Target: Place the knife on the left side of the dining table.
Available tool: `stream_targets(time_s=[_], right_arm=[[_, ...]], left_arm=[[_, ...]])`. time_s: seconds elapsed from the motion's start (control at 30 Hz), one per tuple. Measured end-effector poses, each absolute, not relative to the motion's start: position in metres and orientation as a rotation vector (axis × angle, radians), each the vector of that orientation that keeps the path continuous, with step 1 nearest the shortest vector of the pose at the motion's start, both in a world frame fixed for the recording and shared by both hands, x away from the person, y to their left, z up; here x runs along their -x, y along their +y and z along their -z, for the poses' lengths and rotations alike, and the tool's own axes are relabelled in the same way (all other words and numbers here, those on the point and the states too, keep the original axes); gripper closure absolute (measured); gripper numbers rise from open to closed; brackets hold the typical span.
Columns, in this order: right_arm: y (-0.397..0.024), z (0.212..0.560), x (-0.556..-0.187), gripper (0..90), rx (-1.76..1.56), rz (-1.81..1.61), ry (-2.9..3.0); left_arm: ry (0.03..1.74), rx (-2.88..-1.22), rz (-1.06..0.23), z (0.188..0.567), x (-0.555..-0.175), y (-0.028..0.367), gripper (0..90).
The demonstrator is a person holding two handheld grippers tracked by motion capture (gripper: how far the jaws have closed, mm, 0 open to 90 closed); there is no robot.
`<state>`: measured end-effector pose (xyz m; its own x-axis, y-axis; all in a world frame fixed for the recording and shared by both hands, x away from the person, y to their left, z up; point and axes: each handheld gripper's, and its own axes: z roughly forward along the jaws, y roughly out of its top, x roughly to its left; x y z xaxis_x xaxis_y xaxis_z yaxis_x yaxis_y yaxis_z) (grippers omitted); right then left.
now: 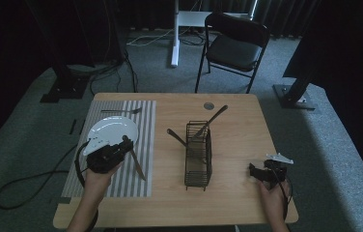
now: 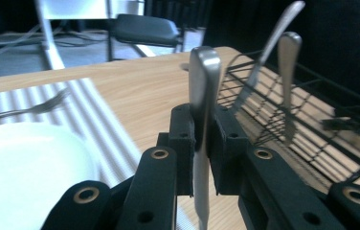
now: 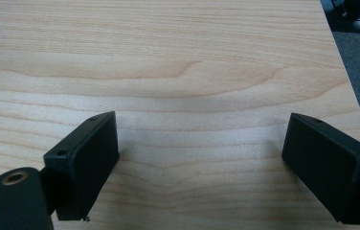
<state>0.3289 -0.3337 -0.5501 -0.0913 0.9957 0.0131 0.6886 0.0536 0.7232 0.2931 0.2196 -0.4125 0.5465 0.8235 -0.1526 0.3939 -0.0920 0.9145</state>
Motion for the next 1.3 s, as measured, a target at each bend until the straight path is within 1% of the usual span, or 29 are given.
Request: stream_targets(time_s=[0.1, 0.27, 0.47, 0.53, 1.1, 1.3], right_arm=[[-0.334, 0.550, -0.329, 11.8, -1.683, -0.797, 1.834], [-0.334, 0.550, -0.329, 11.7, -1.684, -0.797, 1.834], [-0.334, 0.550, -0.329, 11.8, -1.685, -0.797, 1.834], [-0.334, 0.550, -0.329, 11.7, -1.684, -0.797, 1.834], [-0.334, 0.550, -0.329, 11.8, -1.684, -0.797, 1.834], [-0.334, 0.550, -0.329, 11.7, -1.684, -0.797, 1.834]], left_arm=[[1.075, -1.679, -0.532, 0.415, -0.286, 0.226, 80.4], [1.113, -1.646, -0.546, 0.419, -0.280, 0.237, 78.9], [1.114, -1.583, -0.566, 0.423, -0.276, 0.251, 77.3], [1.123, -1.571, -0.576, 0.424, -0.275, 0.255, 75.4], [1.201, -1.484, -0.663, 0.430, -0.265, 0.274, 74.6], [1.240, -1.451, -0.666, 0.436, -0.263, 0.284, 74.4]])
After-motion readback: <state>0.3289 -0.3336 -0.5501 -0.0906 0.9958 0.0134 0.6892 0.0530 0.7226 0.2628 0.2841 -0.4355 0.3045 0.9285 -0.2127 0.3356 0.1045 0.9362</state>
